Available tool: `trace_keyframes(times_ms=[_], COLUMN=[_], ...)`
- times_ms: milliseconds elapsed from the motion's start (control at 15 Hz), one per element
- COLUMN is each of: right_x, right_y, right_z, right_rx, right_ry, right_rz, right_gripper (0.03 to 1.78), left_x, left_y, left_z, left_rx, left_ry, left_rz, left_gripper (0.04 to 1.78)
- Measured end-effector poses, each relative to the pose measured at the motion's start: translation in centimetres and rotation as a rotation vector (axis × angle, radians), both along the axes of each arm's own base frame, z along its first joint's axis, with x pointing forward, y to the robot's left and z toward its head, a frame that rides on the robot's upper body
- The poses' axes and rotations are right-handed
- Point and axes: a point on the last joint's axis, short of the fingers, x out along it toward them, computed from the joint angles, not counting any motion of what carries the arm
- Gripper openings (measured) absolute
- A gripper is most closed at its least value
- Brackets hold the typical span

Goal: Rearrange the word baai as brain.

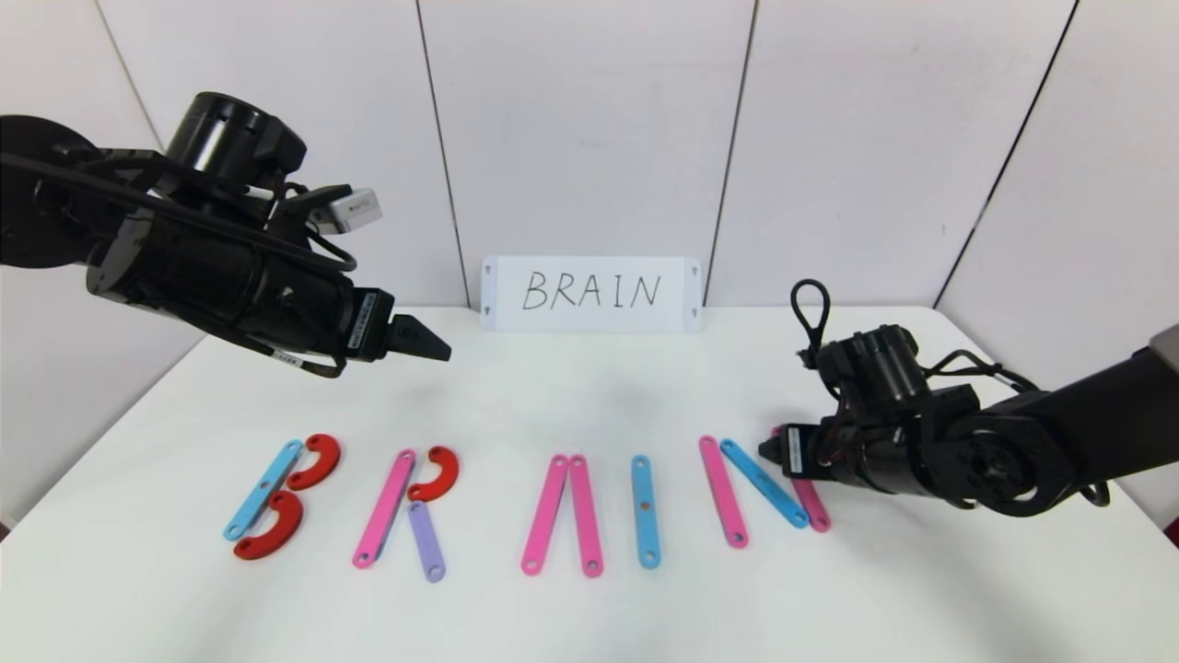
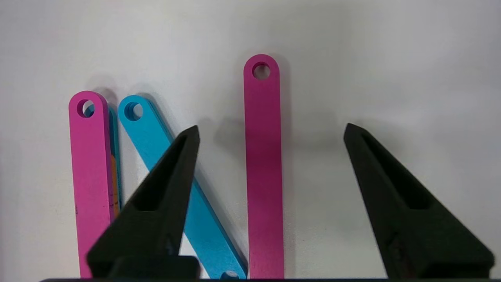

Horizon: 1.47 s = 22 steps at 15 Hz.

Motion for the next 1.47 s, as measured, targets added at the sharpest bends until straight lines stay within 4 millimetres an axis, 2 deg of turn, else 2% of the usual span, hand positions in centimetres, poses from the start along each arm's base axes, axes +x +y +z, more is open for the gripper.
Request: trace_keyframes(times_ms=[133,267,600,800,1067,1467], right_x=[0.0,0.2,0.5,-0.5,-3.8,-11.9], right_y=[-0.3,-0.5,-0.8,-1.1,-2.1,-4.7], right_z=[0.4,1.3,4.0,5.7,8.6,11.7], right_rx=[0.002,0.009,0.045,0.067,0.083,0.113], right_ry=[-0.011,-0.035,-0.049,-0.043,-0.068,-0.195], right_rz=[-0.002,0.011,0.095,0.117,0.143,0.157], right_gripper=[1.57,1.71,1.73,1.73,1.73,1.73], left_x=[0.0,0.0,0.0,-0.3,-1.5,-7.4], left_y=[0.0,0.0,0.0,0.1,1.2,2.9], left_z=[0.0,0.0,0.0,0.3,1.0,0.8], left_rx=[0.0,0.0,0.001,0.008,0.023,0.023], left_ry=[0.0,0.001,0.0,-0.007,-0.046,-0.114], left_rz=[0.0,0.0,0.0,-0.004,0.009,0.022], left_gripper=[1.74,1.74,1.74,1.74,1.74,1.74])
